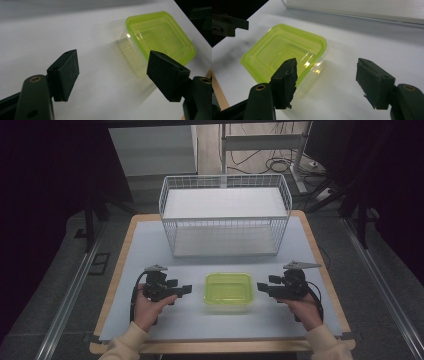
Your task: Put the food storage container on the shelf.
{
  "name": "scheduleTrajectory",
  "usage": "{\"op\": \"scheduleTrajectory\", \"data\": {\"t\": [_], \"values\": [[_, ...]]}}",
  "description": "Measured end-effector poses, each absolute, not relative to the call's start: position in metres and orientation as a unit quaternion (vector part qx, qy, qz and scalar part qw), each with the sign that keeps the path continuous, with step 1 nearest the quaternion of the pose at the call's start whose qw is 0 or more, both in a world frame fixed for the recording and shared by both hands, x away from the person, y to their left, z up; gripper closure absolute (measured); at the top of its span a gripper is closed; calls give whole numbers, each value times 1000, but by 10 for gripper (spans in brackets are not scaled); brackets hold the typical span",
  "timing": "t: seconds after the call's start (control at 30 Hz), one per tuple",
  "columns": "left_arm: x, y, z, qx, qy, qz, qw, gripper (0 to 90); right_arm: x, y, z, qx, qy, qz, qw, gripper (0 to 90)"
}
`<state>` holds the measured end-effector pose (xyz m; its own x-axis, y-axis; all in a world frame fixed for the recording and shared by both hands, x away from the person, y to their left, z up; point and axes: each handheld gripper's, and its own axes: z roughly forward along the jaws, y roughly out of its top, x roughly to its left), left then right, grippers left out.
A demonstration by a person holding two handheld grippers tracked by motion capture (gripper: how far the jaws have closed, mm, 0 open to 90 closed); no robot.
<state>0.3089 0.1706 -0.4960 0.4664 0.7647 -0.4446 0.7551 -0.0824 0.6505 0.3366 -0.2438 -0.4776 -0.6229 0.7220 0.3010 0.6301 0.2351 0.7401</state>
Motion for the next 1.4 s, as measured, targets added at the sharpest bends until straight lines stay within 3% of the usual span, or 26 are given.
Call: {"op": "scheduleTrajectory", "data": {"t": [0.7, 1.07, 1.4], "values": [[329, 143, -507, 723, 522, -55, 450, 259, 346, -219, -481, 446, 777, 444, -12, 449], [336, 129, -516, 722, 520, -88, 448, 353, 353, -218, -491, 461, 773, 434, -39, 477], [336, 123, -520, 730, 511, -111, 441, 526, 355, -220, -500, 476, 766, 426, -74, 533]]}}
